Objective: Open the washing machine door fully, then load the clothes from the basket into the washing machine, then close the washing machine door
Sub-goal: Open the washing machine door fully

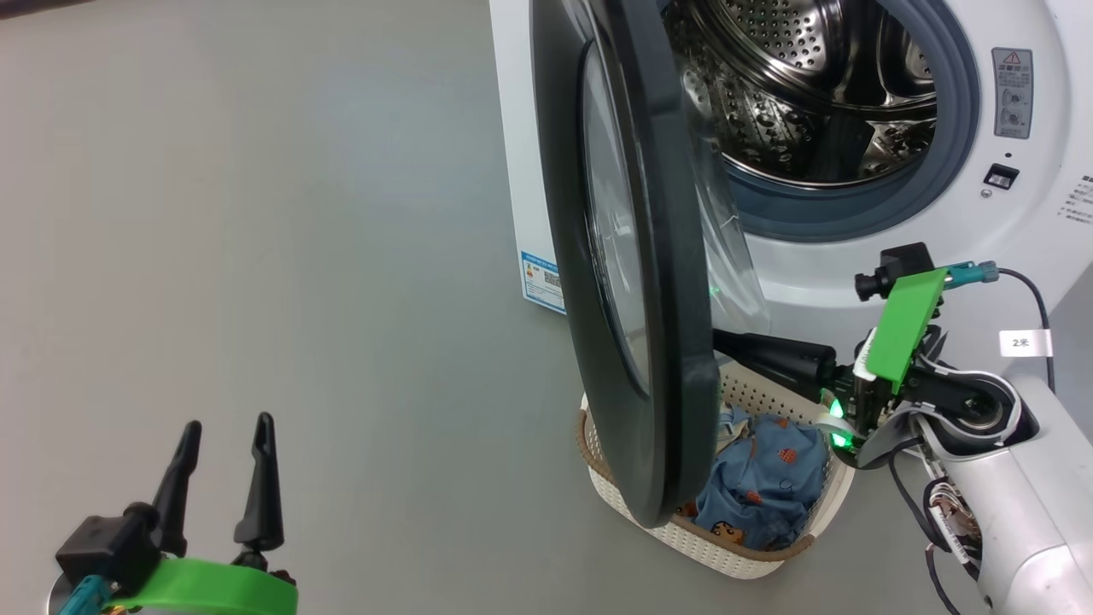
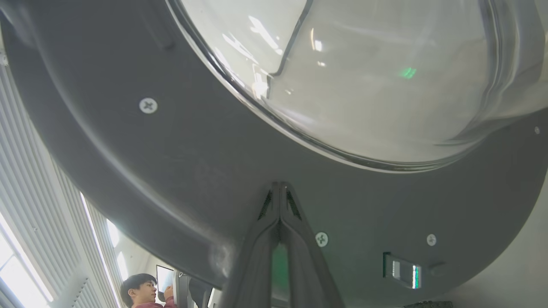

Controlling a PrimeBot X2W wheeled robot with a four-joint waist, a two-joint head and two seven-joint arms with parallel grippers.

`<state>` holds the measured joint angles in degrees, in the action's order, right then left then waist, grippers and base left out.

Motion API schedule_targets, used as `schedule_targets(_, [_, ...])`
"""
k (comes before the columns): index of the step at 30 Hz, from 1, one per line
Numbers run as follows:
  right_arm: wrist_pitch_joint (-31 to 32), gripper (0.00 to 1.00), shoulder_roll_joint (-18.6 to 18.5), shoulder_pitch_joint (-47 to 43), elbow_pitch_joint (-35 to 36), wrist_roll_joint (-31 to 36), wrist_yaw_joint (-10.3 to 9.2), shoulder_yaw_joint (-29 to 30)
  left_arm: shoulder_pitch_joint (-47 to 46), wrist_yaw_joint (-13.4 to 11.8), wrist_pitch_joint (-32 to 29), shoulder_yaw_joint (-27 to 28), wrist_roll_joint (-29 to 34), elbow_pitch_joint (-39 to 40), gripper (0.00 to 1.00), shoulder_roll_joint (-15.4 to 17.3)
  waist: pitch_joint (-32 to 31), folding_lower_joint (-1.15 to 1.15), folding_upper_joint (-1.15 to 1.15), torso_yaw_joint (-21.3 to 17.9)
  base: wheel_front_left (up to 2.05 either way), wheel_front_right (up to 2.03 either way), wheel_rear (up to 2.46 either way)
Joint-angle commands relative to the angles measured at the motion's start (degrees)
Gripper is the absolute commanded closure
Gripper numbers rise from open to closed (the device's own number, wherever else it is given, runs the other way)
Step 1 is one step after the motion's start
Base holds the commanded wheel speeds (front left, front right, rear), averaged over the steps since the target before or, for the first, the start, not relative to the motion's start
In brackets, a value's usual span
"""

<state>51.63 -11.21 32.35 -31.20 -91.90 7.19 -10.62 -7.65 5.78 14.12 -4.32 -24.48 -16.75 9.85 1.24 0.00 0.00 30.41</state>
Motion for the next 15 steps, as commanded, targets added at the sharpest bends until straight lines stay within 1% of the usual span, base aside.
schedule_targets(1, [0.68,1.0,0.89,1.62,1.41,-0.18,0.3,-0.93,-0.46,-0.57,0.26,2.25,-0.03,1.99,0.0,1.66,0.06,0.0,0.0,0.05,0.0,0.0,0.0])
schedule_targets(8, [0.82,1.0,1.56,2.22,0.88,-0.29,0.3,-1.14,-0.23,-1.06,0.31,2.34,-0.25,2.64,0.0,1.85,0.04,0.0,0.0,0.0,0.0,0.0,0.0])
schedule_targets(15, [0.5,1.0,0.9,1.5,0.86,-0.28,0.3,-0.59,-0.35,-1.07,0.31,1.64,-0.33,2.39,0.0,1.78,-0.22,0.0,0.0,-0.26,0.0,0.0,0.0])
